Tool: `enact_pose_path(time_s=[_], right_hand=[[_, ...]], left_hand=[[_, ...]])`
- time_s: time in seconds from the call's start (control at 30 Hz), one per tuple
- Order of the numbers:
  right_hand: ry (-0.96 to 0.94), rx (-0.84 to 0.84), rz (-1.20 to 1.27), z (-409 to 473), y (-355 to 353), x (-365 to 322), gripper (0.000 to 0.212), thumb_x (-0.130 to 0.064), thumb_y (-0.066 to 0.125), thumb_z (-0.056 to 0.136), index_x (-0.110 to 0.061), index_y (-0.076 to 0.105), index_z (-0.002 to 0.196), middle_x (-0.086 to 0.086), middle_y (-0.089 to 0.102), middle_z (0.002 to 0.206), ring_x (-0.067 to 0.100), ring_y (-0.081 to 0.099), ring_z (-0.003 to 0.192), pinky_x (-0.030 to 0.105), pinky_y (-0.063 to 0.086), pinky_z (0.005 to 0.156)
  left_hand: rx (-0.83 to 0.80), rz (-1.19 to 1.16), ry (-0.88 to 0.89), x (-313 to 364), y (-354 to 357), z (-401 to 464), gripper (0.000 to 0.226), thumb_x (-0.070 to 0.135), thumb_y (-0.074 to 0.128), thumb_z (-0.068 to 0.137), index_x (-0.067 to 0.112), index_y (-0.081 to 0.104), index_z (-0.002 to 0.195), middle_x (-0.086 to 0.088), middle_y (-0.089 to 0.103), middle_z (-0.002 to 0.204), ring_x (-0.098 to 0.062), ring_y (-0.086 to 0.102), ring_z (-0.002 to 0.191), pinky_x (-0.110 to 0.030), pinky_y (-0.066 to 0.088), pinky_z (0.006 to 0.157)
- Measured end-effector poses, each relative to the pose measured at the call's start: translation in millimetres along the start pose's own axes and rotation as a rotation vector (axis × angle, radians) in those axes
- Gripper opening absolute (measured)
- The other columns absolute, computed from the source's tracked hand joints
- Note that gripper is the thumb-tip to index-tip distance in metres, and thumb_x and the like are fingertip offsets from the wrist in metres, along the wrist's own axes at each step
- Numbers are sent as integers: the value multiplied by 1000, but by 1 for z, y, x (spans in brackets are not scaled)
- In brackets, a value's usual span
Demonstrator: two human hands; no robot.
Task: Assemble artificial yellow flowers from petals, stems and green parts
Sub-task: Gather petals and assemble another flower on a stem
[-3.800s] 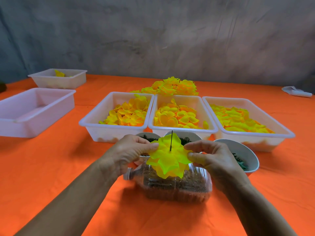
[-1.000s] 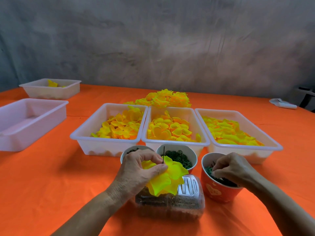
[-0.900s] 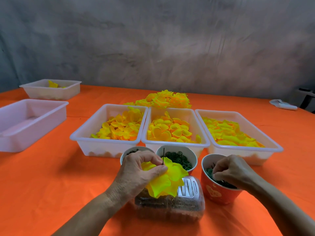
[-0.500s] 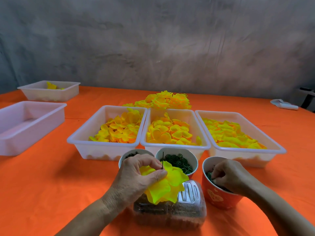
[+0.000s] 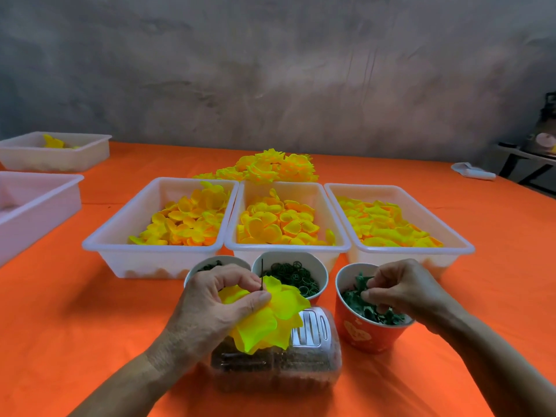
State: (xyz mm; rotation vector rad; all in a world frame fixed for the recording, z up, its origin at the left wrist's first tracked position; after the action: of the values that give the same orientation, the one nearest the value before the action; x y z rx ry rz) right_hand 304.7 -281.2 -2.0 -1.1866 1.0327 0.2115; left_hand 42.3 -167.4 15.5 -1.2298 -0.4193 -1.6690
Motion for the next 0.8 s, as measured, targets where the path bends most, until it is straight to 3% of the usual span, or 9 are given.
enact_pose_path(time_s=[0.17,0.4,0.57,0.8], right_hand=[[-9,-46,69,0,0,0,17,-2,69,81,-9,71,65,14,69,61,13,57,45,19,37,40],[4,-15,80,-6,-6,2,17,1,74,70,-10,71,56,11,66,54,16,55,50,24,39,45],[-18,26,300,-9,-14,-3,20,10,72,70,-5,69,56,9,68,57,5,54,47,17,41,44],[-16,73,625,-13,-15,-9,14,6,68,75,-7,65,70,12,70,65,11,65,57,16,46,46]], left_hand=[[5,3,-7,1,1,0,9,30,78,61,26,71,66,3,72,81,-12,67,83,-38,53,83],[6,12,-4,5,0,-1,17,27,85,62,19,69,61,-1,72,80,-14,67,82,-40,53,83],[11,19,17,7,1,-1,17,26,84,62,17,70,63,-3,71,80,-15,67,82,-35,53,82],[45,18,38,7,2,-4,17,27,75,62,10,71,65,-3,72,79,-13,67,82,-25,51,79]])
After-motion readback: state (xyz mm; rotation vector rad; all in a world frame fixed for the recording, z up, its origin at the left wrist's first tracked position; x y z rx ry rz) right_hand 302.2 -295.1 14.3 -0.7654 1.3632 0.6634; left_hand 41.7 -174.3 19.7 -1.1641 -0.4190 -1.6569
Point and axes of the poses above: each hand's wrist, its own z-axis towards the middle knuckle, its own y-axis out of the palm, x = y × z, the point moved 9 cm from there along z, towards the middle knuckle
